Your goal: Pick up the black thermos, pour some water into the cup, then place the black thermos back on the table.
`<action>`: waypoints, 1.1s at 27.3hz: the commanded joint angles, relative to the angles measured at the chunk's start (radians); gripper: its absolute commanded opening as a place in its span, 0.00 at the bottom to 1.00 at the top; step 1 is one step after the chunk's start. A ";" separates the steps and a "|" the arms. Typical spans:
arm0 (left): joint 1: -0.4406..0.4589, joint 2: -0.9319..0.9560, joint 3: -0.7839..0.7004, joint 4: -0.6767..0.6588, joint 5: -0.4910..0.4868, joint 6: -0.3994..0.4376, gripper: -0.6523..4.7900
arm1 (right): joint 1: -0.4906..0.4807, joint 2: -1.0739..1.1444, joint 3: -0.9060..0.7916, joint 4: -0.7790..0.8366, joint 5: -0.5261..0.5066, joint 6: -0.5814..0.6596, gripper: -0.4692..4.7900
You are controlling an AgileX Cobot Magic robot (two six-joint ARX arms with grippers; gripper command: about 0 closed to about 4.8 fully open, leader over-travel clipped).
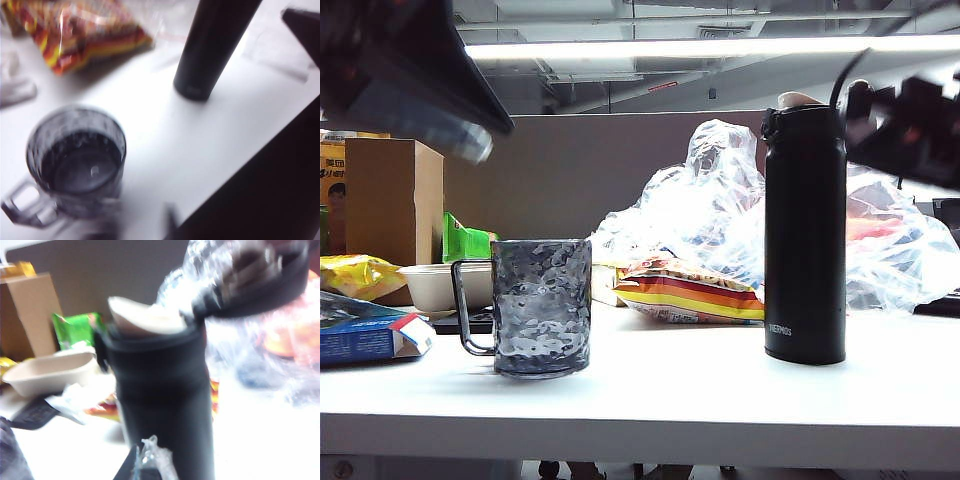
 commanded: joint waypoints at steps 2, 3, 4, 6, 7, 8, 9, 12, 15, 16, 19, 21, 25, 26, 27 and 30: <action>0.002 -0.083 0.036 0.016 0.006 0.010 0.11 | 0.002 -0.262 0.100 -0.486 -0.057 0.015 0.07; 0.002 -0.107 0.039 0.016 0.006 0.010 0.11 | 0.001 -0.320 0.129 -0.603 -0.057 0.014 0.07; 0.002 -0.145 0.040 0.013 0.006 0.007 0.11 | 0.000 -0.386 0.162 -0.730 -0.057 0.003 0.07; 0.002 -0.207 0.040 -0.002 0.005 0.007 0.11 | 0.000 -0.496 0.196 -0.866 -0.060 -0.013 0.07; 0.002 -0.249 0.040 -0.021 0.001 0.007 0.11 | 0.000 -0.545 0.199 -0.892 -0.067 -0.016 0.07; 0.002 -0.282 0.039 -0.037 0.001 0.007 0.11 | 0.000 -0.608 0.199 -0.919 -0.087 -0.016 0.07; 0.002 -0.321 0.039 -0.063 -0.003 0.009 0.11 | 0.000 -0.658 0.200 -0.946 -0.103 -0.016 0.07; 0.002 -0.430 0.035 -0.132 -0.032 0.036 0.11 | 0.000 -0.814 0.203 -1.095 -0.129 -0.016 0.07; 0.002 -0.535 0.005 -0.141 -0.040 0.037 0.11 | 0.000 -0.972 0.203 -1.245 -0.128 -0.016 0.07; 0.002 -0.574 -0.012 -0.142 -0.040 0.037 0.11 | 0.000 -1.024 0.203 -1.294 -0.128 -0.015 0.07; 0.002 -0.667 -0.071 -0.144 -0.033 0.012 0.11 | 0.000 -1.123 0.202 -1.389 -0.128 -0.014 0.07; 0.002 -0.716 -0.113 -0.140 -0.033 -0.025 0.11 | -0.002 -1.116 0.203 -1.404 -0.129 -0.011 0.08; 0.002 -0.802 -0.229 -0.096 -0.036 -0.066 0.11 | 0.000 -1.114 0.156 -1.371 -0.148 -0.011 0.08; 0.002 -0.816 -0.260 -0.082 -0.036 -0.065 0.11 | 0.000 -1.114 0.140 -1.365 -0.147 -0.011 0.08; 0.002 -0.830 -0.298 -0.058 -0.035 -0.066 0.11 | 0.000 -1.118 0.119 -1.361 -0.147 -0.011 0.08; 0.002 -0.847 -0.397 0.013 -0.032 -0.112 0.11 | 0.000 -1.118 0.055 -1.315 -0.147 -0.011 0.08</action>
